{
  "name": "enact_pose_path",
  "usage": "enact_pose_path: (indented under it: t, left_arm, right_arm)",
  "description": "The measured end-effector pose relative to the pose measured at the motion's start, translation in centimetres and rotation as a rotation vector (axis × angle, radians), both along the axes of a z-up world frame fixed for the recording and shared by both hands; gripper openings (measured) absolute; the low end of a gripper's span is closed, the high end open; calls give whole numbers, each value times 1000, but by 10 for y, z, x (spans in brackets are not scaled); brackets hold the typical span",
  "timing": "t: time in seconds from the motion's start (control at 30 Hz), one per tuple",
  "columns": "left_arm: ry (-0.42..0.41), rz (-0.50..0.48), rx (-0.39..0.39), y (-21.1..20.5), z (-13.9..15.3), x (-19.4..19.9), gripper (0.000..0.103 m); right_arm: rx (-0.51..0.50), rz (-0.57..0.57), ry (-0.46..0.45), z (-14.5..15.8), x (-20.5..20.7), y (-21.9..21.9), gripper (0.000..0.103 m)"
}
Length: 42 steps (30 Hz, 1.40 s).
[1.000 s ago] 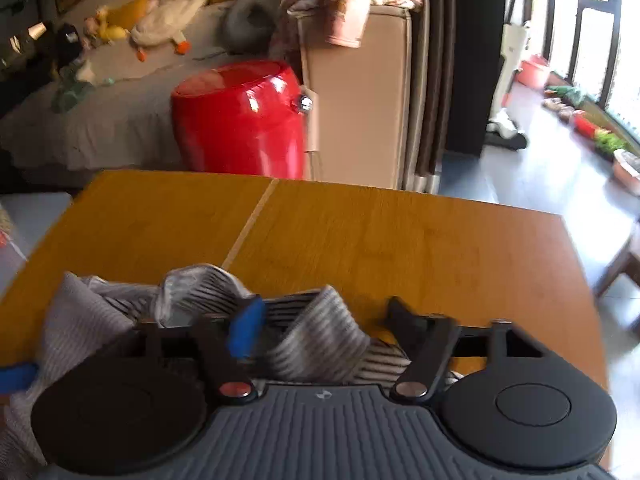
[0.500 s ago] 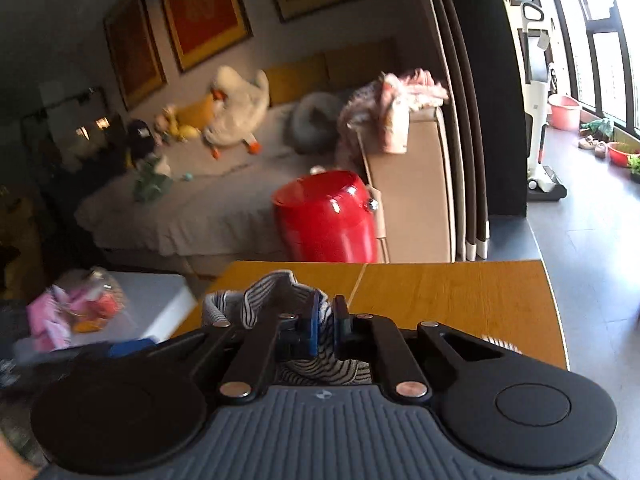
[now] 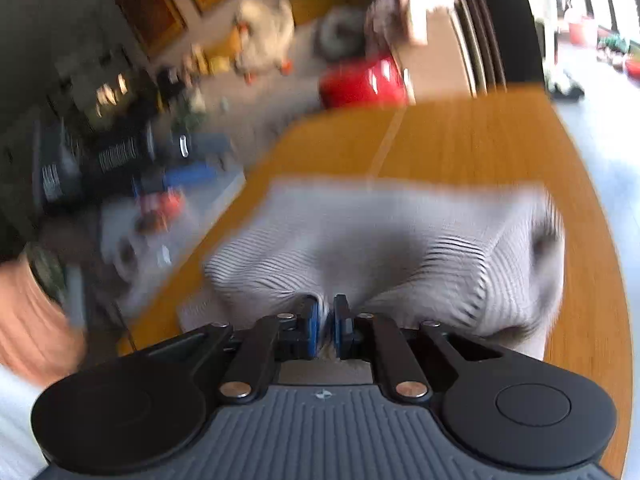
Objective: Fold clothes
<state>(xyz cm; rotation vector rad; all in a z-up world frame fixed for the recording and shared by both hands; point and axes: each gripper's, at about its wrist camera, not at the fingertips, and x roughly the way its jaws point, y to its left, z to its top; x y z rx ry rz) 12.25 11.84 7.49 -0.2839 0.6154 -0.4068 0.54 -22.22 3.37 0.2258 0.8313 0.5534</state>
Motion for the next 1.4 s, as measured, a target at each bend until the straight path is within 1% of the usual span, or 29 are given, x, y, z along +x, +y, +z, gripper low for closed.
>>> enact_pose_path:
  t: [0.03,0.07,0.13,0.17,0.2,0.23,0.27,0.3,0.37,0.47,0.5,0.57,0.63,0.67,0.7,0.77,0.83,0.9,1.03,1.13,1.27,1.3,1.37,1.4]
  left_arm:
    - [26,-11,16,-2,-6,-2,103]
    - [53,-22,33,-5,-12,-5,103]
    - [98,-40,67,-9,-25,-8,102]
    - [113,-43,81,-10,-30,-10,102]
    - [128,-45,85,-11,-34,-10,99]
    - [142,-46,87,-11,-38,-10,93]
    - [157,-48,90,-12,-42,-10,89]
    - [158,-47,93,-13,-45,-8,86]
    - [156,-46,98,-15,-49,-2,86]
    - [153,-45,106,-19,-55,6,89]
    - [152,-45,109,-20,-58,8,89]
    - [150,-44,114,-23,-62,14,88]
    - [148,-43,120,-25,-66,19,78]
    - [147,-42,123,-26,-68,22,77]
    - [141,-41,122,-26,-67,23,73]
    - [130,-38,120,-26,-62,24,67]
    - [118,-36,117,-26,-58,26,58]
    - [106,-33,115,-26,-54,27,53]
    - [82,-28,111,-27,-45,30,46]
    - [65,-24,107,-27,-38,31,42]
    - [41,-18,103,-27,-30,34,42]
    - [31,-25,101,-26,-26,28,42]
    - [20,-32,99,-25,-23,17,42]
    - [20,-36,104,-24,-25,13,43]
  right_arm:
    - [9,-21,0,-2,-8,-7,16]
    - [25,-48,-5,-1,-15,-15,21]
    - [55,-123,-25,4,-27,-34,35]
    - [68,-180,-45,9,-31,-46,37]
    - [77,-240,-59,14,-32,-58,42]
    - [78,-297,-70,17,-31,-69,52]
    - [70,-335,-78,18,-29,-76,56]
    - [61,-351,-77,16,-25,-79,59]
    - [52,-356,-58,7,-13,-80,59]
    - [53,-321,15,-18,17,-68,58]
    - [51,-309,23,-25,25,-63,53]
    - [31,-281,-10,-32,40,-51,46]
    - [30,-286,-19,-35,60,-42,40]
    - [30,-289,-24,-36,74,-40,39]
    - [30,-292,-31,-37,87,-40,37]
    - [33,-309,-39,-41,112,-40,35]
    - [40,-322,-40,-43,129,-40,34]
    - [37,-324,-46,-41,139,-37,32]
    - [33,-318,-66,-34,143,-33,29]
    - [57,-307,-101,-19,131,-34,28]
    - [110,-278,-139,0,110,-36,28]
    - [117,-273,-143,2,103,-37,28]
    - [122,-277,-139,0,91,-40,28]
    - [112,-283,-131,-6,88,-42,28]
